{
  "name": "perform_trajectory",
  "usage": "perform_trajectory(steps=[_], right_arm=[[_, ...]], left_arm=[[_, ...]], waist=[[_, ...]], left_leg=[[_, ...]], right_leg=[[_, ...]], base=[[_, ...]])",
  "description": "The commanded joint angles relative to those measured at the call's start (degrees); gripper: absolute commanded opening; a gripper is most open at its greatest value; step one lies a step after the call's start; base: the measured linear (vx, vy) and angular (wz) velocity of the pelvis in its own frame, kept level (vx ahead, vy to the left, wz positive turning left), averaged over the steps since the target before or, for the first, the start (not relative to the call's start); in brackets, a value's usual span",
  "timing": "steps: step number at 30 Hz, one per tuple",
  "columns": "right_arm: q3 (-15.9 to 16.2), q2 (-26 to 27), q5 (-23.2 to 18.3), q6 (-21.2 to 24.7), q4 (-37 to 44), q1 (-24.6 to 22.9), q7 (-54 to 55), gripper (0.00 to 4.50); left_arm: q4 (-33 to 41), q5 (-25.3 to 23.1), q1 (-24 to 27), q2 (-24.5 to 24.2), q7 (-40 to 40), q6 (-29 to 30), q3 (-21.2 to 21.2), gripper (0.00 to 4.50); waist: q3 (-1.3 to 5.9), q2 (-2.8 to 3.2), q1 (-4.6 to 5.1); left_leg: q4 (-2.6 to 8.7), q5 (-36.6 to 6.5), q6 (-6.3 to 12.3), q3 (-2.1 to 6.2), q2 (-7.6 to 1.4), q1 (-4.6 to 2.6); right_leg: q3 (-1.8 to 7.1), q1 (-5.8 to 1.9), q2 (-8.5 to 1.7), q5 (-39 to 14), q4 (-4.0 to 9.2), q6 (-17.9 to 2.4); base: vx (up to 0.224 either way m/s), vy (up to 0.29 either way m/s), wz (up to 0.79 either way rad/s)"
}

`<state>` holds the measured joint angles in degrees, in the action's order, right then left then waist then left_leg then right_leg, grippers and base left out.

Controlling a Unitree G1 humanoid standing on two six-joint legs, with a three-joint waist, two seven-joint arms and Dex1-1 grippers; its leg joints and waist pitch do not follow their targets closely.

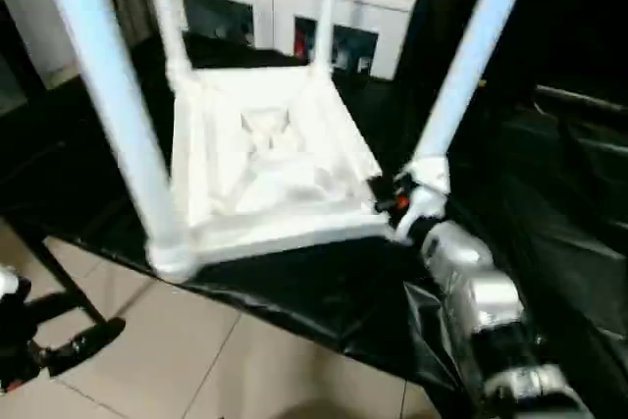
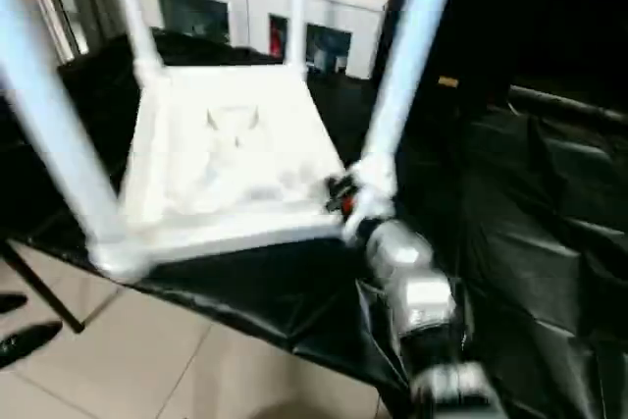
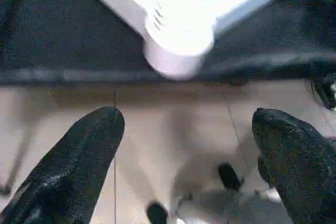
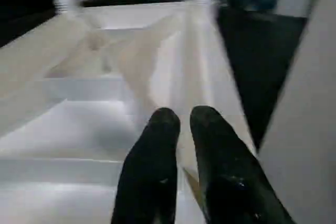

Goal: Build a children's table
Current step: Rotate table base

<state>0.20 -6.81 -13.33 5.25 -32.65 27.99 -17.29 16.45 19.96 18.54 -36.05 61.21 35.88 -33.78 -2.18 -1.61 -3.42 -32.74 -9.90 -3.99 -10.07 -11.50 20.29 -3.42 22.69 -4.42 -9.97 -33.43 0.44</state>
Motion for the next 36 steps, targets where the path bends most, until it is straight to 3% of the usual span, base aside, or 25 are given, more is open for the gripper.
perform_trajectory(steps=[1,3,4,5,6,10,12,13,14,15,16,17,18,19,20,21,25,26,27,30,34,36], right_arm=[[-0.81,-0.1,0.95,-2.18,-3.68,1.84,-0.05,0.27],[-0.81,0.04,1.0,-2.35,-4.03,2.32,-0.64,0.27],[-0.88,0.21,1.08,-2.82,-4.74,2.82,-0.95,0.27],[-0.49,0.28,1.41,-3.14,-4.8,2.86,-1.82,0.27],[-0.33,0.24,1.5,-3.06,-4.65,2.75,-2.08,0.27],[1.95,-0.85,2.36,-1.28,-1.96,0.64,-5.08,0.27],[4.63,-2.96,3.24,1.66,2.3,-2.99,-7.82,0.27],[5.91,-4.28,3.43,3.5,5.32,-5.52,-9.56,0.27],[6.24,-4.7,3.52,4.02,6.32,-6.37,-10.28,0.27],[6.52,-5.09,3.69,4.14,7.11,-7.04,-10.81,0.27],[6.8,-5.57,3.79,4.51,8.17,-7.9,-11.68,0.27],[7.36,-6.37,3.98,5.16,9.47,-8.93,-12.94,0.27],[7.71,-6.83,4.18,5.42,10.08,-9.44,-13.5,0.27],[7.92,-7.12,4.32,5.55,10.43,-9.73,-13.82,0.27],[8.2,-7.57,4.6,5.81,10.96,-10.2,-14.29,0.27],[8.38,-7.92,4.57,6.29,11.57,-10.56,-14.44,0.27],[8.52,-8.07,6.14,7.27,10.97,-10.23,-12.03,0.27],[8.29,-7.54,7.15,7.22,9.7,-9.53,-10.14,0.27],[7.95,-6.89,7.29,7.23,8.91,-9.02,-9.03,0.27],[7.65,-6.08,7.28,7.74,8.08,-8.33,-8.13,0.27],[8.34,-4.67,8.34,6.76,4.74,-6.65,-7.26,0.27],[8.66,-3.83,9.48,5.37,1.61,-4.84,-5.88,0.27]], left_arm=[[0.7,1.71,-2.75,1.36,-1.99,-2.86,0.48,4.5],[1.0,2.55,-4.16,2.02,-2.51,-3.17,0.76,4.5],[1.08,3.09,-4.91,2.36,-2.67,-3.54,0.95,4.5],[1.99,4.45,-6.09,3.08,-2.8,-3.23,1.49,4.5],[2.29,4.72,-6.37,3.24,-2.8,-3.18,1.75,4.5],[3.8,5.53,-8.79,4.32,-2.96,-3.68,4.68,4.5],[2.55,4.6,-11.7,5.2,-4.22,-5.16,7.39,4.5],[1.67,4.44,-13.35,5.75,-4.98,-5.65,8.75,4.5],[1.33,4.53,-13.9,5.84,-5.34,-5.79,9.25,4.5],[1.01,4.51,-14.29,5.88,-5.43,-6.03,9.67,4.5],[0.64,4.8,-14.72,5.8,-5.4,-6.11,10.23,4.5],[-0.11,4.78,-15.6,5.7,-5.52,-6.15,11.11,4.5],[-0.7,4.42,-16.2,5.69,-5.69,-6.43,11.63,4.5],[-1.12,4.1,-16.62,5.7,-5.81,-6.69,11.97,4.5],[-1.94,3.55,-17.61,5.81,-6.03,-7.04,12.84,4.5],[-2.56,3.37,-18.55,5.98,-6.05,-7.29,13.75,4.5],[-3.41,4.27,-22.42,7.31,-5.69,-6.56,17.83,4.5],[-4.58,4.09,-24.97,8.55,-6.01,-7.16,20.08,4.5],[-6.17,3.11,-27.03,9.54,-6.3,-8.26,21.9,4.5],[-8.64,1.93,-29.97,10.92,-6.44,-9.62,24.54,4.5],[-14.14,-0.12,-36.35,15.0,-5.92,-12.12,30.0,4.5],[-17.97,-1.85,-40.22,17.73,-5.07,-13.86,33.94,4.5]], waist=[[1.86,1.54,0.32],[2.14,1.48,0.29],[2.15,1.45,0.23],[2.21,1.01,0.31],[2.2,1.25,0.19],[2.37,1.01,0.07],[2.55,1.27,-0.33],[2.47,1.51,-0.49],[2.53,1.48,-0.78],[2.61,1.31,-0.74],[2.71,1.16,-0.77],[2.61,1.47,-0.78],[2.54,1.38,-0.74],[2.5,1.83,-0.77],[2.5,1.6,-0.61],[2.48,1.84,-0.49],[2.33,1.83,-0.3],[2.39,1.63,-0.41],[2.37,1.8,-0.54],[2.48,1.45,-0.65],[2.74,1.44,-1.0],[2.72,1.29,-1.45]], left_leg=[[4.71,-30.99,-3.23,0.99,-1.08,-1.53],[4.78,-27.8,-2.78,0.98,-1.12,-0.89],[4.71,-27.38,-2.66,0.91,-1.1,-0.92],[4.58,-26.96,-2.36,0.75,-1.09,-0.93],[4.63,-26.69,-2.42,0.84,-1.12,-0.97],[4.49,-24.2,-2.0,0.63,-1.14,-0.61],[4.32,-23.08,-1.86,0.49,-1.19,-0.85],[4.23,-23.02,-1.87,0.36,-1.19,-1.13],[4.21,-22.39,-1.68,0.29,-1.22,-1.11],[4.42,-21.22,-1.8,0.54,-1.13,-0.28],[4.43,-20.79,-1.83,0.52,-1.12,-0.17],[4.28,-21.49,-1.75,0.45,-1.09,-0.53],[4.28,-21.44,-1.55,0.47,-1.06,-0.41],[4.31,-21.36,-1.63,0.51,-1.03,-0.43],[4.25,-21.57,-1.66,0.47,-1.04,-0.47],[4.2,-22.09,-1.83,0.43,-1.01,-0.57],[4.25,-23.14,-2.19,0.58,-0.97,-0.67],[4.11,-22.97,-2.2,0.5,-0.99,-0.81],[4.11,-22.92,-2.33,0.49,-0.93,-0.95],[4.21,-21.5,-2.41,0.61,-1.0,-0.47],[3.89,-20.46,-2.42,0.37,-0.99,-0.91],[3.96,-19.67,-2.49,0.36,-1.03,-0.66]], right_leg=[[2.07,-0.39,-2.39,-24.74,4.74,-7.06],[2.17,-1.09,-2.54,-21.99,4.2,-7.73],[2.19,-1.05,-2.54,-21.78,4.18,-7.82],[2.21,-1.02,-2.53,-22.03,4.15,-7.95],[2.21,-1.05,-2.55,-22.11,4.09,-8.0],[2.33,-1.25,-2.33,-19.54,3.7,-8.49],[2.39,-1.29,-2.21,-18.57,3.69,-8.16],[2.51,-0.9,-2.08,-17.76,3.73,-8.3],[2.55,-1.03,-2.0,-15.9,3.48,-8.87],[2.39,-1.81,-2.17,-15.54,3.17,-9.04],[2.38,-1.93,-2.26,-15.67,3.26,-8.87],[2.41,-1.56,-2.12,-16.61,3.34,-8.74],[2.45,-1.69,-2.2,-17.59,3.41,-8.68],[2.49,-1.64,-2.22,-17.81,3.51,-8.65],[2.46,-1.59,-2.15,-18.11,3.6,-8.65],[2.44,-1.49,-2.13,-18.3,3.75,-8.83],[2.32,-1.41,-2.22,-20.82,3.95,-8.96],[2.38,-1.3,-2.37,-21.28,4.02,-8.92],[2.36,-1.16,-2.37,-22.07,4.13,-8.83],[2.35,-1.64,-2.55,-21.47,3.9,-8.08],[2.44,-1.34,-2.58,-19.88,3.86,-8.73],[2.43,-1.5,-2.76,-19.53,3.86,-8.79]], base=[[0.0,0.0,0.0],[0.0,0.0,0.0],[0.0,0.0,0.0],[0.0,0.0,0.0],[0.0,0.0,0.0],[0.0,0.0,0.0],[0.0,0.0,0.0],[0.0,0.0,0.0],[0.0,0.0,0.0],[0.0,0.0,0.0],[0.0,0.0,0.0],[0.0,0.0,0.0],[0.0,0.0,0.0],[0.0,0.0,0.0],[0.0,0.0,0.0],[0.0,0.0,0.0],[0.0,0.0,0.0],[0.0,0.0,0.0],[0.0,0.0,0.0],[0.0,0.0,0.0],[0.0,0.0,0.0],[0.0,0.0,0.0]])
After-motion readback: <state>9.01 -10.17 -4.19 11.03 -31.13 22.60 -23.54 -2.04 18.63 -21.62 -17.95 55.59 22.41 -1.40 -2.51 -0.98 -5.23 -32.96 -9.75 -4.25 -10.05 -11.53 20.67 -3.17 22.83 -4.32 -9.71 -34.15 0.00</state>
